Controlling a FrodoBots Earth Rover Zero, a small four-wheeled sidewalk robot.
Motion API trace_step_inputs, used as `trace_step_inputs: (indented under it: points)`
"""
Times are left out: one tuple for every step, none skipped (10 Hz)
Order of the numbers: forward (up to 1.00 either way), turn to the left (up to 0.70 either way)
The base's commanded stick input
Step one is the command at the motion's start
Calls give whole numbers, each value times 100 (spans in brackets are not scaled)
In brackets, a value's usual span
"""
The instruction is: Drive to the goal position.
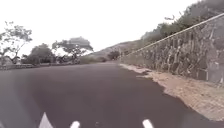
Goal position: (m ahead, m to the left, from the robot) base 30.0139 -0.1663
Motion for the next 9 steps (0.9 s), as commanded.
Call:
trace_step_inputs:
  points:
    - [50, 0]
    - [50, 0]
    - [50, 0]
    - [50, 0]
    - [50, 0]
    - [50, 0]
    - [50, 0]
    - [50, 0]
    - [50, 0]
